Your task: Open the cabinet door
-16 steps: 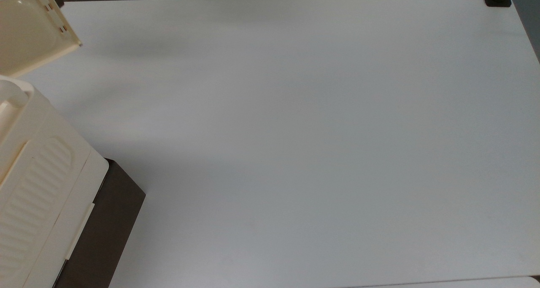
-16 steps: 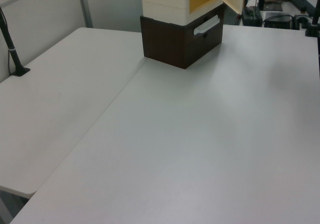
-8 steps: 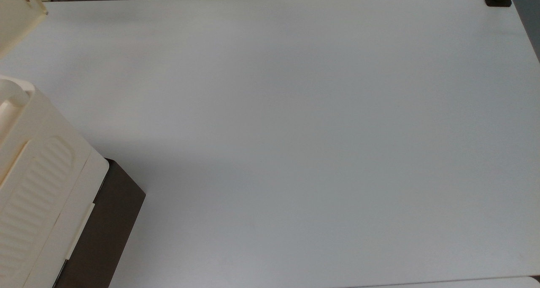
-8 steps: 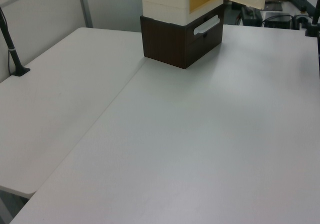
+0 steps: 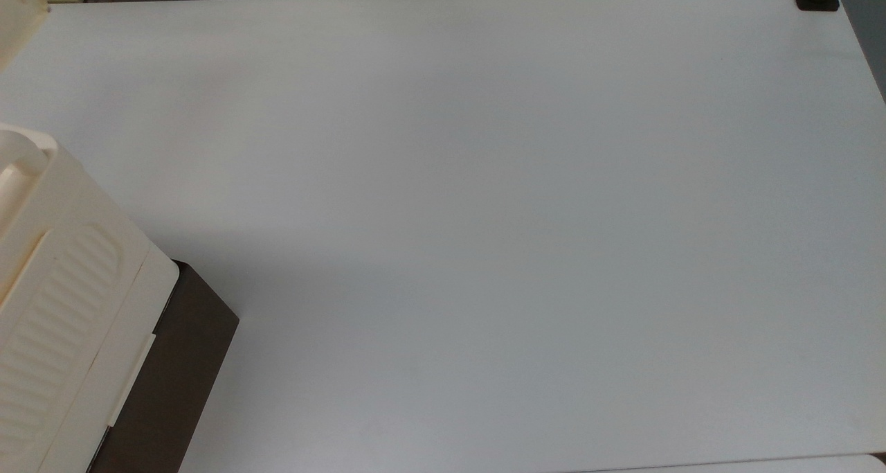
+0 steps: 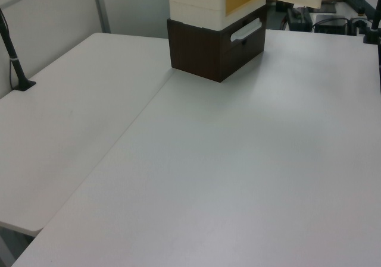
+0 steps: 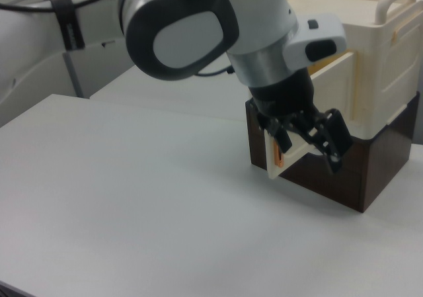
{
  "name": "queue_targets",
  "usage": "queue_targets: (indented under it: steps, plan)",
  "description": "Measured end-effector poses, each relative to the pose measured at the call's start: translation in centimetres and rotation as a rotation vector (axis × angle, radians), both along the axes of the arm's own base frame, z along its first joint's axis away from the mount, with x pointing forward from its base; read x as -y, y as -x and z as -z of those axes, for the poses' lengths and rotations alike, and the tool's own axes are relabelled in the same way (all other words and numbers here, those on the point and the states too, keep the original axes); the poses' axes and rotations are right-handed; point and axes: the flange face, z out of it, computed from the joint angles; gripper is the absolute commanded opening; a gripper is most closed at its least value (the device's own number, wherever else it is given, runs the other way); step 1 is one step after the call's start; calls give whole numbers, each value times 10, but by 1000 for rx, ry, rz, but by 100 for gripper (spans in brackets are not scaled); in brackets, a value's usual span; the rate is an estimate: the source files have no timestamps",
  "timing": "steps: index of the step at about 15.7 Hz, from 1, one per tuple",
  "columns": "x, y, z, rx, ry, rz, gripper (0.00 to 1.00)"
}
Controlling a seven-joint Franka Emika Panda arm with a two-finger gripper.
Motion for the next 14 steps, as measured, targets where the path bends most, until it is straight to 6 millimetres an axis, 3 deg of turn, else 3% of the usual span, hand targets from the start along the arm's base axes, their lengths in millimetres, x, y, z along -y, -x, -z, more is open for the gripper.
queue_targets:
  steps: [3,6,8,11,14]
  plan:
    - [-9,5,-25,35,-17,-5,100]
    - [-35,6,-57,83,-39,-39,100]
    - [-67,4,-77,90,-72,-91,100]
    - [-131,-11,-99,94,-120,-133,100]
    - [-202,-42,-101,78,-183,-154,100]
